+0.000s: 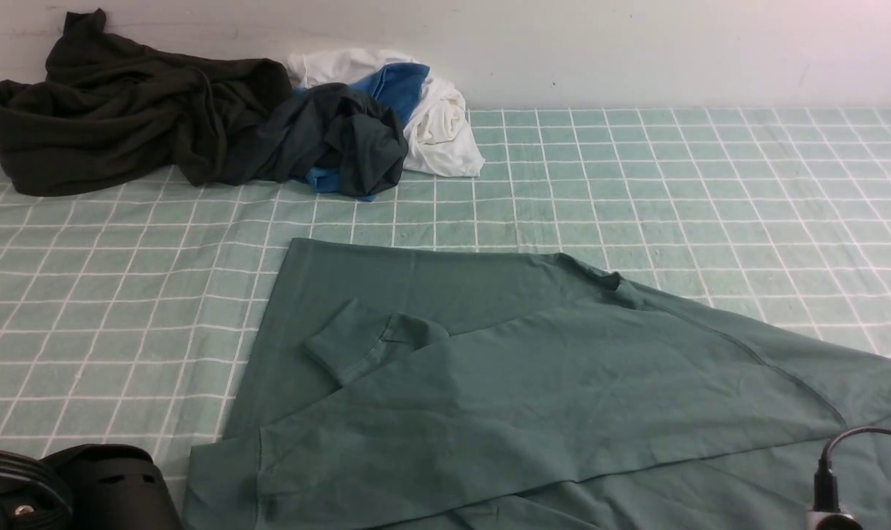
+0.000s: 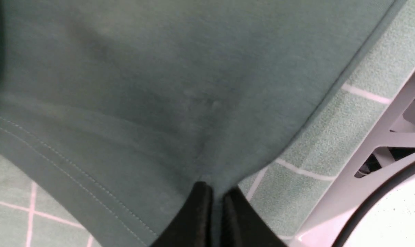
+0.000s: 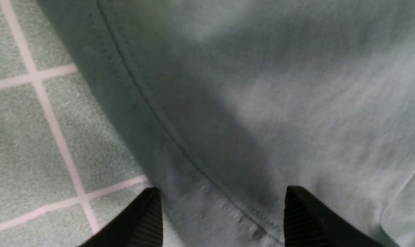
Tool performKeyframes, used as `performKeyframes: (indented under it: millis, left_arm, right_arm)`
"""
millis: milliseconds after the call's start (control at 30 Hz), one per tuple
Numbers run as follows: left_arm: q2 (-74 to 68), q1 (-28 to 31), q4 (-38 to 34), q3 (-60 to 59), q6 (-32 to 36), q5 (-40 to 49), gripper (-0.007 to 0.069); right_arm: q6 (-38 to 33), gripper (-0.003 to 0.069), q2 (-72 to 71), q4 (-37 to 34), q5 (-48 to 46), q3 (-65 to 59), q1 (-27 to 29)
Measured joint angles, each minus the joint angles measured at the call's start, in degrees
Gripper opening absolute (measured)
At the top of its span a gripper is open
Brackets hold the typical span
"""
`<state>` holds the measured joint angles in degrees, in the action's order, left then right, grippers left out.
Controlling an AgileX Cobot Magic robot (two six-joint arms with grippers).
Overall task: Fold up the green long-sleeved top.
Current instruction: Use both arms simultaneously to clamp the lower edge of the clothing fabric, then use both arms to drag the lower edge of the fabric forward and fold it over the upper edge
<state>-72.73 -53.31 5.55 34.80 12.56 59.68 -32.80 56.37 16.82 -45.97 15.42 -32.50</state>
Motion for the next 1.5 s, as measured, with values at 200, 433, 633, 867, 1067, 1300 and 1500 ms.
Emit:
performKeyframes:
  millis: [200,433,633,867,1067,1300,1500]
  left_arm:
    - [0.0,0.0,0.0,0.0,0.0,0.0,0.0006]
    - [0.0,0.0,0.0,0.0,0.0,0.0,0.0006]
    - [0.0,0.0,0.06,0.0,-0.61,-1.27,0.0006]
    - [0.0,6.69,0.87,6.89,-1.83,1.47,0.0006]
    - [-2.13,20.75,3.91,22.99,2.27,1.63,0.0007]
    - [-14.72,31.64,3.97,42.11,7.52,-0.04,0.0007]
    - [-29.19,37.48,3.9,56.97,9.15,-0.41,0.0007]
  right_arm:
    - [-0.07,0.0383,4.27,0.18,1.28,-0.17,0.0]
    - [-1.8,0.0254,6.61,0.12,1.27,0.07,-0.07]
    - [-0.87,0.002,5.86,2.03,-1.21,4.52,-0.07]
    - [0.66,0.0008,4.01,3.91,-10.09,20.32,0.0]
    - [0.29,0.0008,8.38,5.3,-8.94,32.43,5.59]
    - [-4.75,0.0008,22.91,-1.1,-5.27,44.81,16.8]
    - [-5.93,0.0008,37.61,-4.3,-4.22,55.32,22.45]
